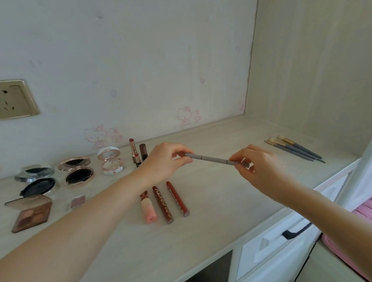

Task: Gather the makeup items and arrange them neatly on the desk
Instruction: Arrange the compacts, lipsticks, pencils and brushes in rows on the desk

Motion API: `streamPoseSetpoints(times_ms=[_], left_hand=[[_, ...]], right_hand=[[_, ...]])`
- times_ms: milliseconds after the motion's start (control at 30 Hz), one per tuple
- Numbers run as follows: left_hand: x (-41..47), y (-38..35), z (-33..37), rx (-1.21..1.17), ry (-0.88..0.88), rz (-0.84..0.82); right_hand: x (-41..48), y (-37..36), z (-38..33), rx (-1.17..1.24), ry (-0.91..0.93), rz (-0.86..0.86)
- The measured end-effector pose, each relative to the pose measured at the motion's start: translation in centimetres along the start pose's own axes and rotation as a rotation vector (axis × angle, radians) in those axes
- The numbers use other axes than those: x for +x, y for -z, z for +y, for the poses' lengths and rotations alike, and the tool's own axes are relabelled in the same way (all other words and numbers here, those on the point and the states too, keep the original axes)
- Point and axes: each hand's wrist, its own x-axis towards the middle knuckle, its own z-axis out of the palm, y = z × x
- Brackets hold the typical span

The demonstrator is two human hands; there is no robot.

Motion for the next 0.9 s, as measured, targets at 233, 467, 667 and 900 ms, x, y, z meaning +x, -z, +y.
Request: streamPoseSetpoints(times_ms=[233, 467, 667, 900], left_hand=[[-7.0, 5.8, -1.8, -0.214, 0.144, 0.091], [-13.1, 9.3, -2.8, -0.583, 0.263, 0.339], [-15.6, 10.3, -2.6, -0.801, 0.299, 0.737], [-16.9, 10.2, -2.5, -0.728, 0.308, 0.784]], right_hand=[[0.2, -2.6, -7.2, 0.106, 0.071, -0.106], [1.2, -5.0, -14.7, 0.266, 0.049, -0.234], [1.7, -7.4, -20.1, 0.726, -0.151, -0.431], [2.1, -9.7, -24.4, 0.877, -0.199, -0.427]])
